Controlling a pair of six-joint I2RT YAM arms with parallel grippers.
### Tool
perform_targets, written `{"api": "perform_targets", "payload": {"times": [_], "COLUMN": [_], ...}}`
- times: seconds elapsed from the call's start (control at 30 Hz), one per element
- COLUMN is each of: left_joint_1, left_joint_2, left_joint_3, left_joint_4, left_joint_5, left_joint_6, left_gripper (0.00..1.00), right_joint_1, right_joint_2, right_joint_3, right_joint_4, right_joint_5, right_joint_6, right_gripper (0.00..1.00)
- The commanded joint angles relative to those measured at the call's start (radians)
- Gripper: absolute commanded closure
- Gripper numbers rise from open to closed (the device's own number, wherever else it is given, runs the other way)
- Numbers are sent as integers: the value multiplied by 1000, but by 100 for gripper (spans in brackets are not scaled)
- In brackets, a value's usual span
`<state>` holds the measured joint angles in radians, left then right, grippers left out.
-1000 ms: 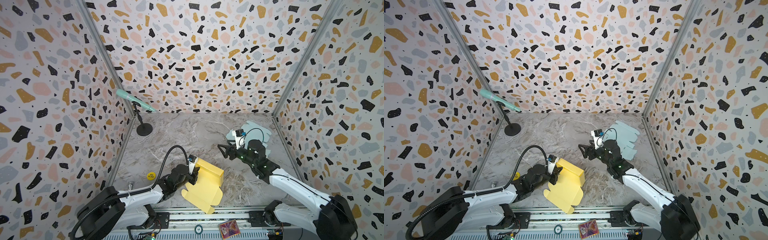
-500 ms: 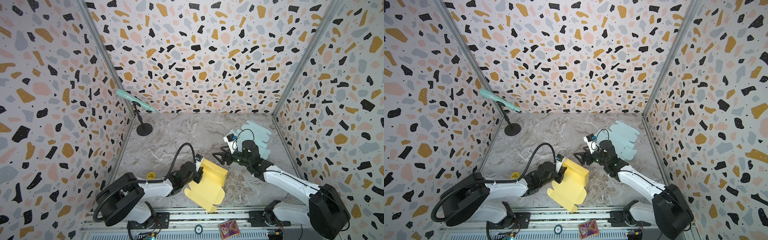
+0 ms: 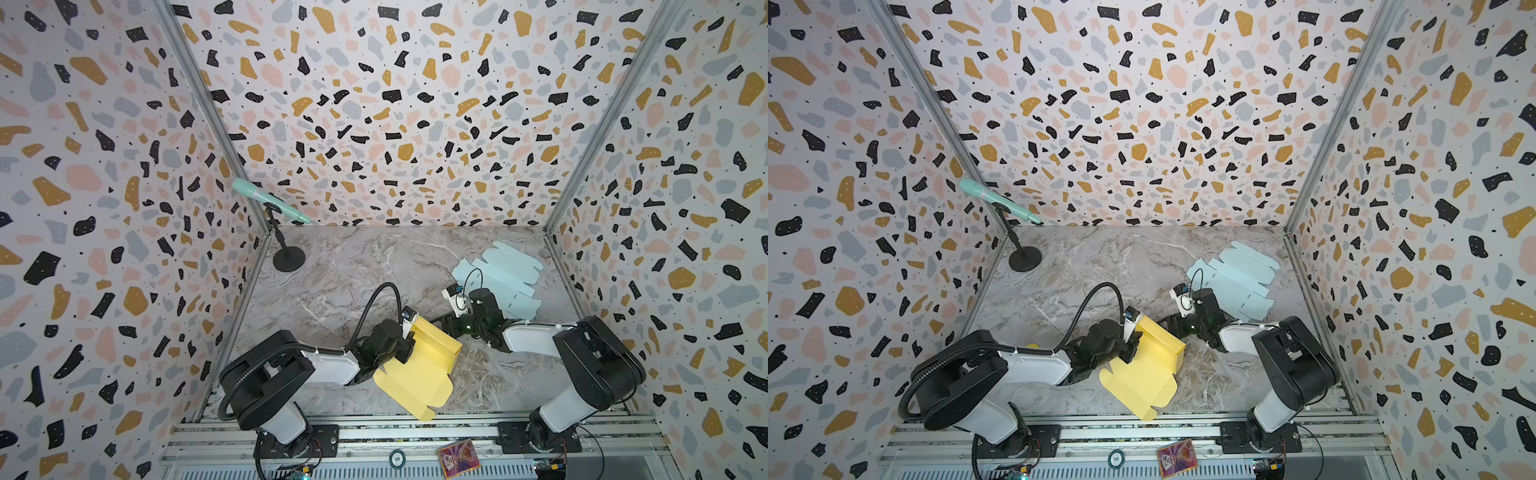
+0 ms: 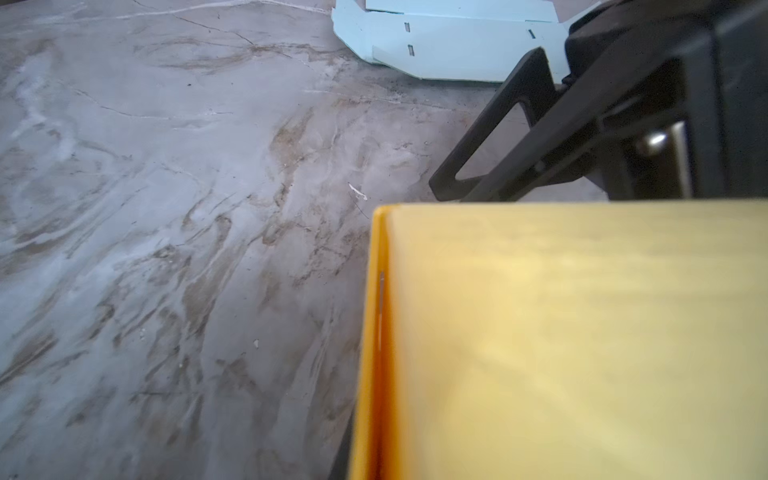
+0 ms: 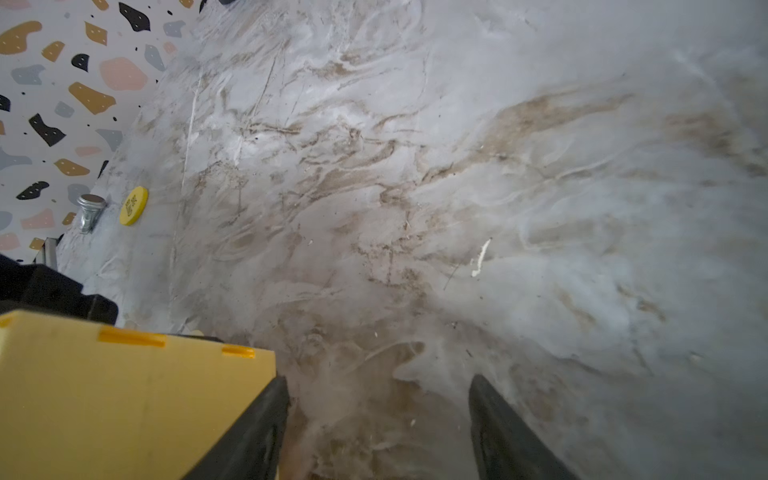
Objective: Fold the paper box
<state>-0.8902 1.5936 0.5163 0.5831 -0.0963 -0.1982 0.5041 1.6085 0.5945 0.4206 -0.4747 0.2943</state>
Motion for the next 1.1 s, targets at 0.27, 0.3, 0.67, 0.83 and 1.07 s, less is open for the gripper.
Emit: {"api": "perform_targets", "payload": {"times": [0.27, 0.3, 0.67, 0.83, 1.07], "left_joint_1": [-5, -6, -5, -6, -6], "left_joint_2": [100, 104, 133, 111, 103], "left_joint_3": [63, 59, 48, 18, 7], "left_joint_4": [115, 125, 181, 208, 209], "left_joint_5": [-99, -107, -115, -117, -115], "left_joint_6": [-7, -10, -21, -29, -32], "left_gripper": [94, 93, 85, 82, 75], "right_joint_1": [52, 54, 31, -6, -37], "right_joint_2": [42, 51, 70, 36, 13], "right_joint_3": [5, 0, -30, -49, -65], "right_joint_4": [111, 119, 173, 153, 143], "right_joint_5": [-131, -139, -164, -132, -106], "right_joint_6": [28, 31, 63, 51, 46], "right_gripper": [39, 39, 42, 42, 42]}}
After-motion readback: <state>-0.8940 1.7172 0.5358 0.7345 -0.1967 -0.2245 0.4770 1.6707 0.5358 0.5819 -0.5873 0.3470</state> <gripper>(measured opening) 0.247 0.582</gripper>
